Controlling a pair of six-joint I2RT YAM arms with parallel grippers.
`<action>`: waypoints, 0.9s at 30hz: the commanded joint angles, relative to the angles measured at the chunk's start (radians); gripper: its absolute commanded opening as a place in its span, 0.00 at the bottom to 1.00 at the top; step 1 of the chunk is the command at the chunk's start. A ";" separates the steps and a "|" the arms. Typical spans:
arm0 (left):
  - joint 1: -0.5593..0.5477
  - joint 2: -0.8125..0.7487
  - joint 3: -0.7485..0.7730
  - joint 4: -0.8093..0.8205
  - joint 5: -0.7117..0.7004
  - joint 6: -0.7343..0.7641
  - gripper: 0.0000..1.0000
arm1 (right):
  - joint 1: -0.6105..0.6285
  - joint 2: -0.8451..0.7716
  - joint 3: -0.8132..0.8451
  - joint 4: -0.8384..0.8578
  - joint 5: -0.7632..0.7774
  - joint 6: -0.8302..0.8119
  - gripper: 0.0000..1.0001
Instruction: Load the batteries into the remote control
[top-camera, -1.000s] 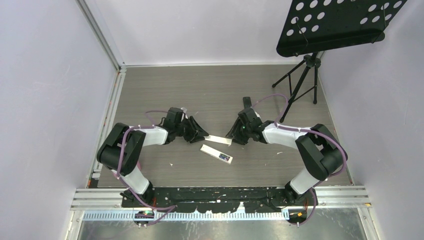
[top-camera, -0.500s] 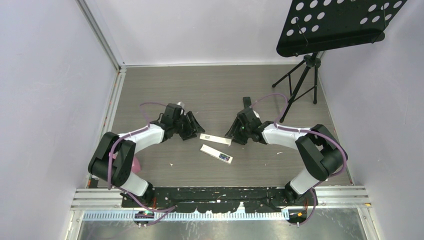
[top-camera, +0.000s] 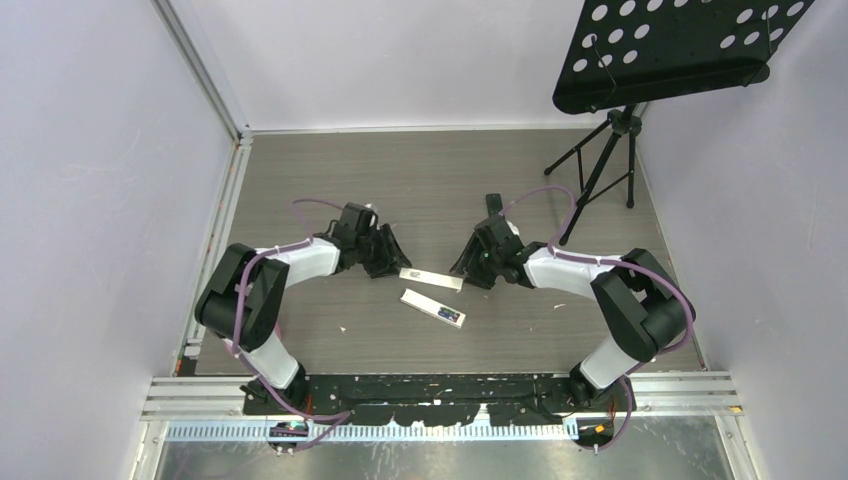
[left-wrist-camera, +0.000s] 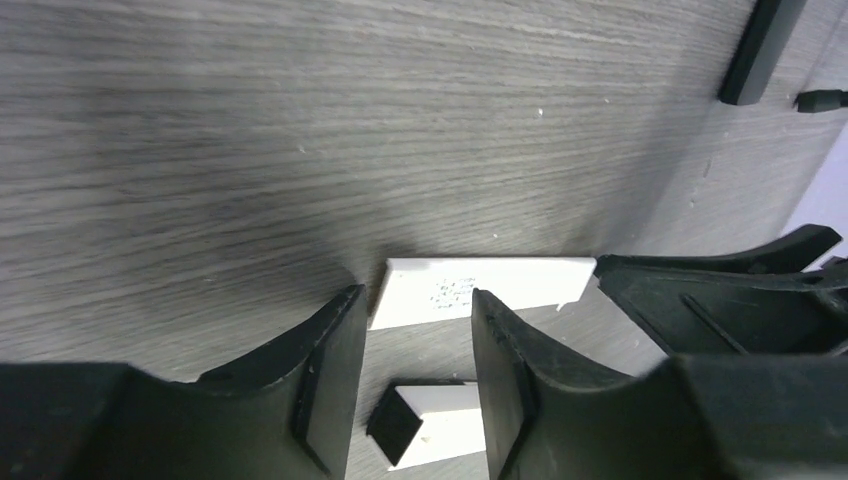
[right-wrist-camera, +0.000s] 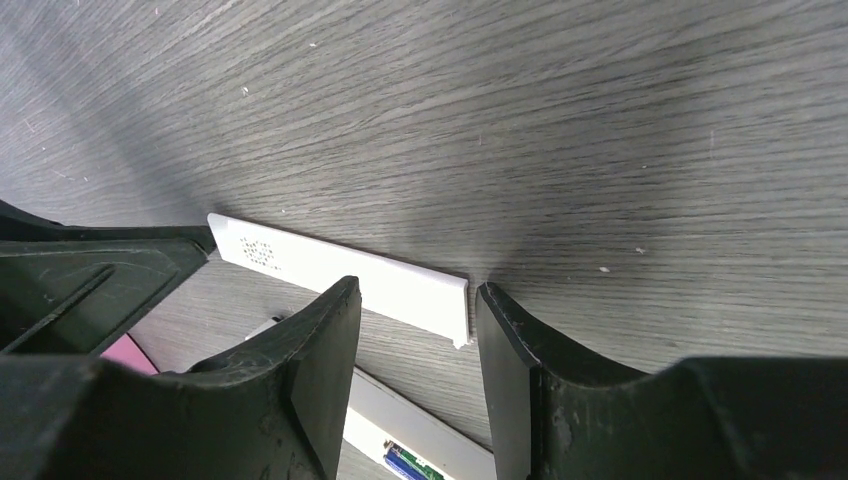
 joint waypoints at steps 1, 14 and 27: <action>-0.022 0.037 -0.001 0.022 0.061 -0.037 0.43 | -0.002 0.021 -0.019 -0.017 -0.012 -0.007 0.52; -0.033 -0.037 -0.044 0.116 0.174 -0.127 0.32 | -0.002 -0.014 -0.022 0.029 -0.091 0.018 0.52; -0.049 -0.113 -0.047 0.044 0.164 -0.114 0.31 | 0.015 -0.103 -0.016 -0.019 -0.108 0.017 0.52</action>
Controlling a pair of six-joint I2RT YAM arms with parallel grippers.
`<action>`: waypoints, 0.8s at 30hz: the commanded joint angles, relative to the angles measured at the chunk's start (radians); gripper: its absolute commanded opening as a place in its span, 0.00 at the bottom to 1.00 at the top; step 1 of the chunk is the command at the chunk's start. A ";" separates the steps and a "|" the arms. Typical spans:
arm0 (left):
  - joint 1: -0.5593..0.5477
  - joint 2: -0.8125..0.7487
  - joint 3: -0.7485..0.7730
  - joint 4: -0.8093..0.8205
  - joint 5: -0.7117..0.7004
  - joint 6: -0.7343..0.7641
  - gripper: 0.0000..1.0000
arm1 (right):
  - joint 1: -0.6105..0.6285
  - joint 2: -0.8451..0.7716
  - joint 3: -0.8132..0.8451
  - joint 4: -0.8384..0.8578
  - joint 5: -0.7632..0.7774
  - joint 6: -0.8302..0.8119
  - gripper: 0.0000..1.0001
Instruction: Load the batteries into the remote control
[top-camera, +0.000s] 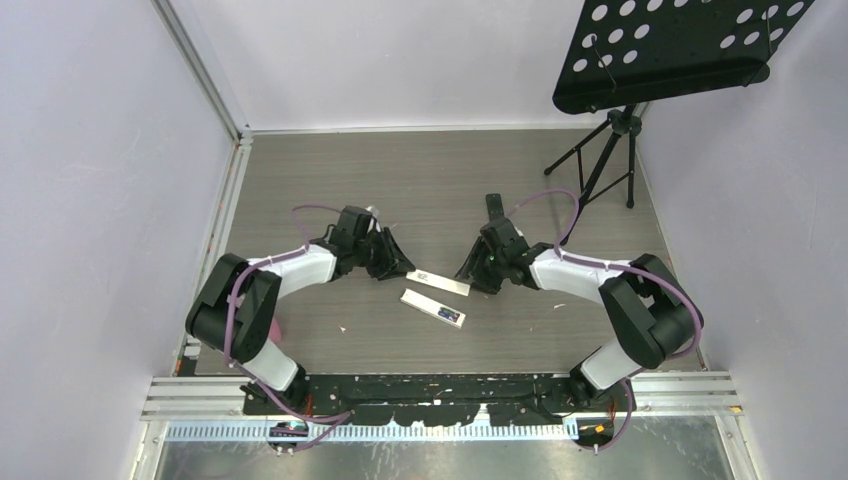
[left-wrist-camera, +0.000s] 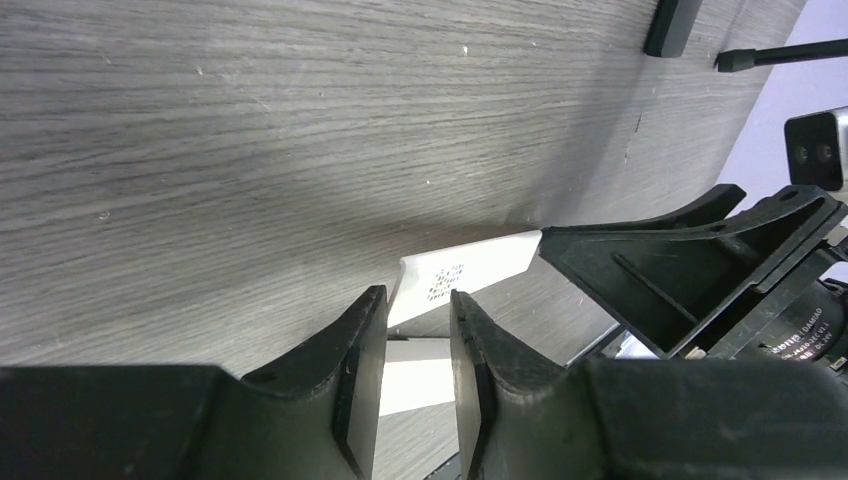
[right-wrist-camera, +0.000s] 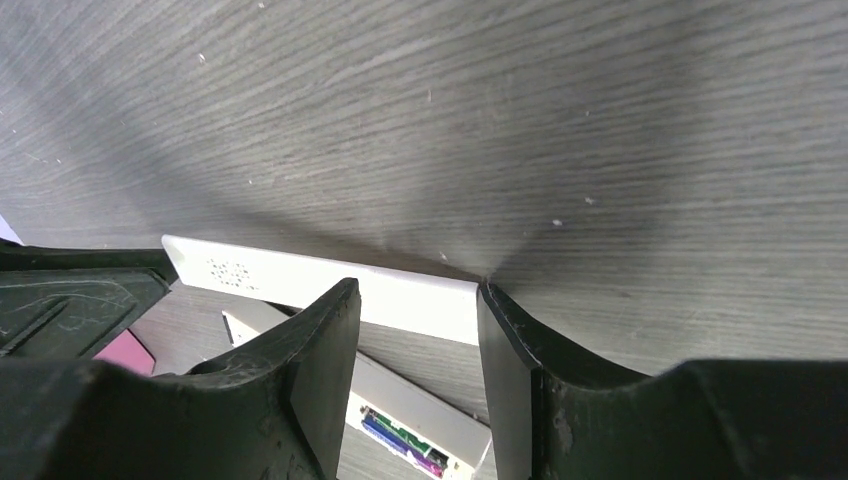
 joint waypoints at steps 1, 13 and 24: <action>-0.024 -0.056 0.001 -0.010 0.070 -0.021 0.30 | 0.029 -0.069 0.003 0.034 -0.062 0.014 0.52; -0.034 -0.137 -0.052 -0.058 0.087 -0.024 0.23 | 0.079 -0.180 -0.032 -0.022 -0.049 0.029 0.51; -0.036 -0.247 -0.162 -0.061 0.103 -0.077 0.19 | 0.137 -0.225 -0.061 -0.030 -0.035 0.059 0.51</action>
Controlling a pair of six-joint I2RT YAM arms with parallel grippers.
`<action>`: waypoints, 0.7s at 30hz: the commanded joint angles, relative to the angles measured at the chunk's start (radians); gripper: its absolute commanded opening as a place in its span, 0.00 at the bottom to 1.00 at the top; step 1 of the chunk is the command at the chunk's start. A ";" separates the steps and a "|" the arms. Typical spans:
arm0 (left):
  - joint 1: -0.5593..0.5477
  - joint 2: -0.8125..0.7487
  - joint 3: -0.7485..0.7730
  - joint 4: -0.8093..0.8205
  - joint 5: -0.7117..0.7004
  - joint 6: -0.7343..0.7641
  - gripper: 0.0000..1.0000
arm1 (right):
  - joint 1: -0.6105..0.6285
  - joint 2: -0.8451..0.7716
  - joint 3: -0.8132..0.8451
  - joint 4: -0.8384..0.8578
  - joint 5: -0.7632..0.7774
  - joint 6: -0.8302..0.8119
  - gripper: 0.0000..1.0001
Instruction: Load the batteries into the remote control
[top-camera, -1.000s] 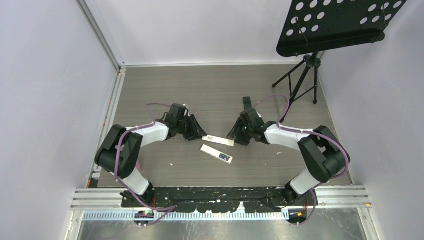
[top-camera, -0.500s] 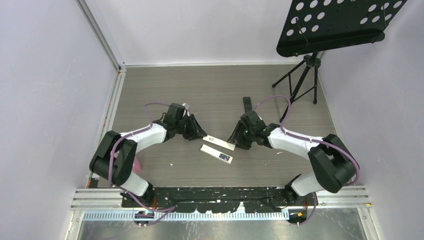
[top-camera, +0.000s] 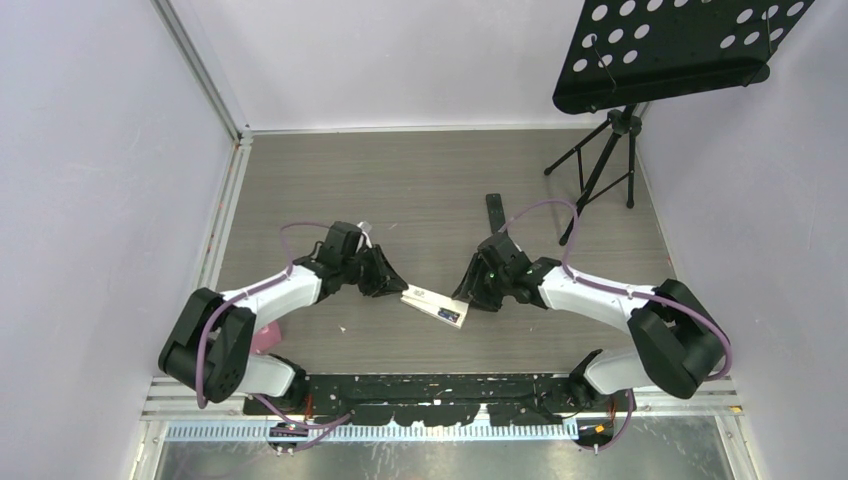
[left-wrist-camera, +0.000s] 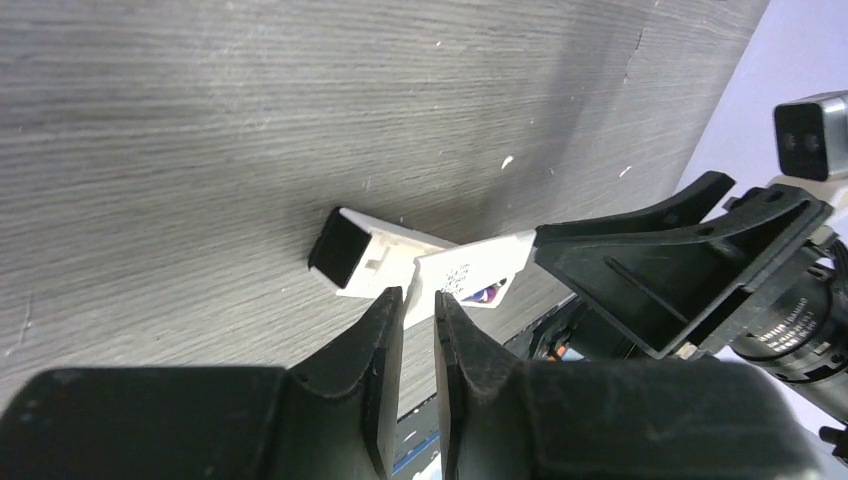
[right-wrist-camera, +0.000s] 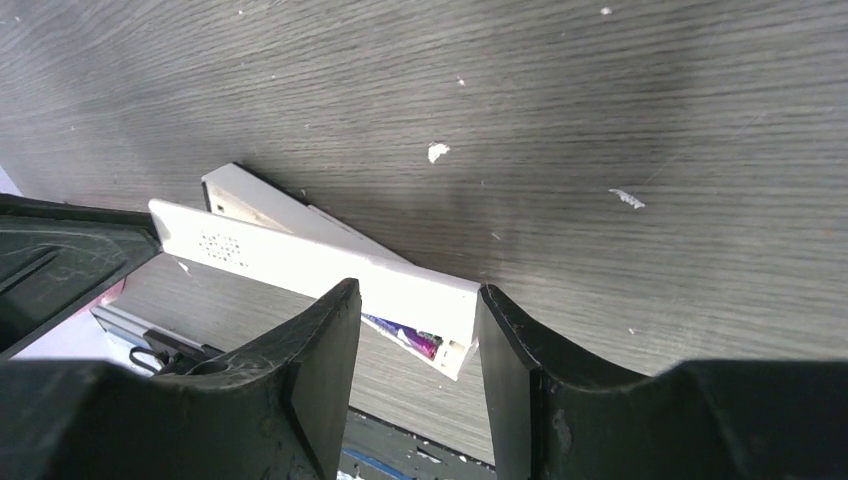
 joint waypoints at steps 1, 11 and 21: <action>-0.019 -0.039 -0.035 0.009 0.062 -0.034 0.19 | 0.025 -0.063 0.015 0.069 -0.018 0.033 0.51; -0.029 -0.040 -0.081 0.007 0.044 -0.034 0.20 | 0.054 -0.029 0.038 0.032 0.031 0.007 0.51; -0.030 -0.072 -0.050 -0.081 -0.034 0.033 0.36 | 0.072 -0.020 0.080 -0.056 0.155 -0.051 0.51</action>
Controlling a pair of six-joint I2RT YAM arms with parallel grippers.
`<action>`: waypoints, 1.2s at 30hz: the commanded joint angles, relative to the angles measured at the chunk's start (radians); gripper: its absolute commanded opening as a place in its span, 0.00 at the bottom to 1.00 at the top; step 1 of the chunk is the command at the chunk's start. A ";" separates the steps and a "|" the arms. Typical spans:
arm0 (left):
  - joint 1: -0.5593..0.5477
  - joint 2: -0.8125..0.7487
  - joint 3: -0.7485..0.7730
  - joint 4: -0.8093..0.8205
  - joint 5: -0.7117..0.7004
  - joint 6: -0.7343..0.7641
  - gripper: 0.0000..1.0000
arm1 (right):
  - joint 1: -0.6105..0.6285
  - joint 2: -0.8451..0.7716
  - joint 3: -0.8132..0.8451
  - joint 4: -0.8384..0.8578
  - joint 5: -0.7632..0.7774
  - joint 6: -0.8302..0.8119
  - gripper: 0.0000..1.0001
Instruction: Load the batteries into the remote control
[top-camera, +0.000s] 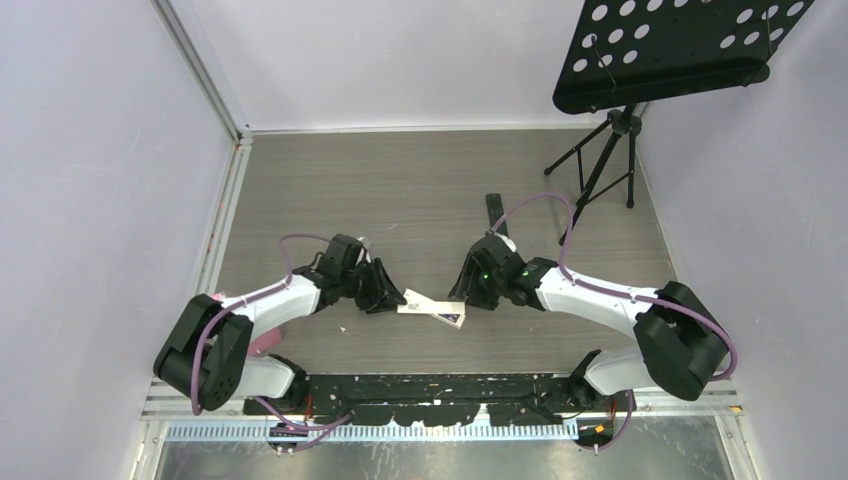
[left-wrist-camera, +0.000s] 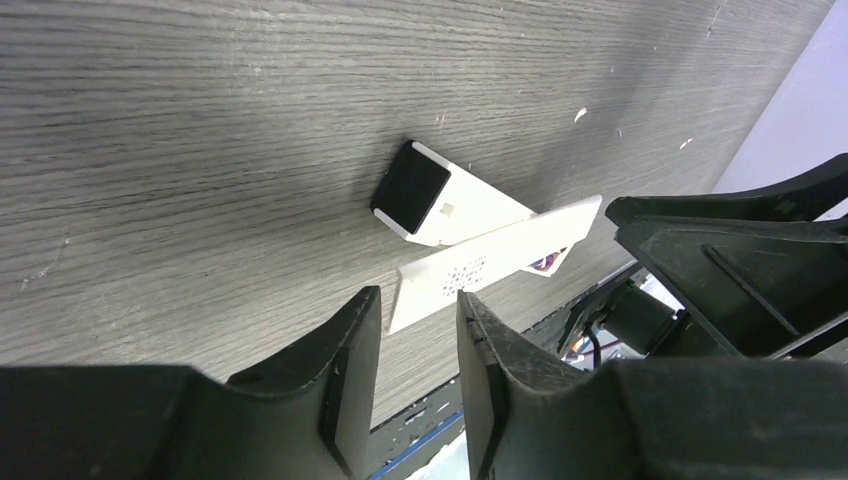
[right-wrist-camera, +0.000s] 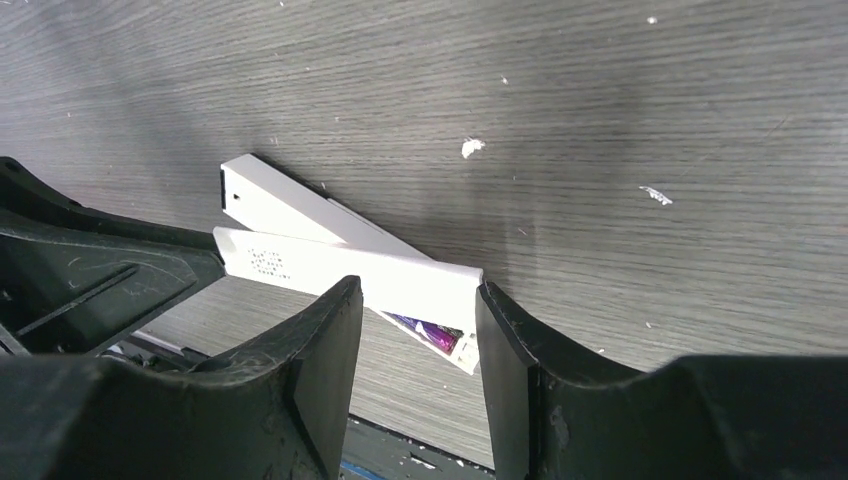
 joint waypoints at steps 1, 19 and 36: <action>-0.005 -0.030 0.038 -0.045 -0.027 0.037 0.37 | 0.006 0.000 0.046 -0.018 0.070 -0.027 0.51; -0.005 -0.009 -0.004 0.034 0.017 0.002 0.62 | 0.007 -0.044 0.025 -0.013 0.085 -0.066 0.52; -0.005 0.092 -0.075 0.232 0.087 -0.083 0.56 | 0.007 -0.046 0.024 0.003 0.069 -0.056 0.52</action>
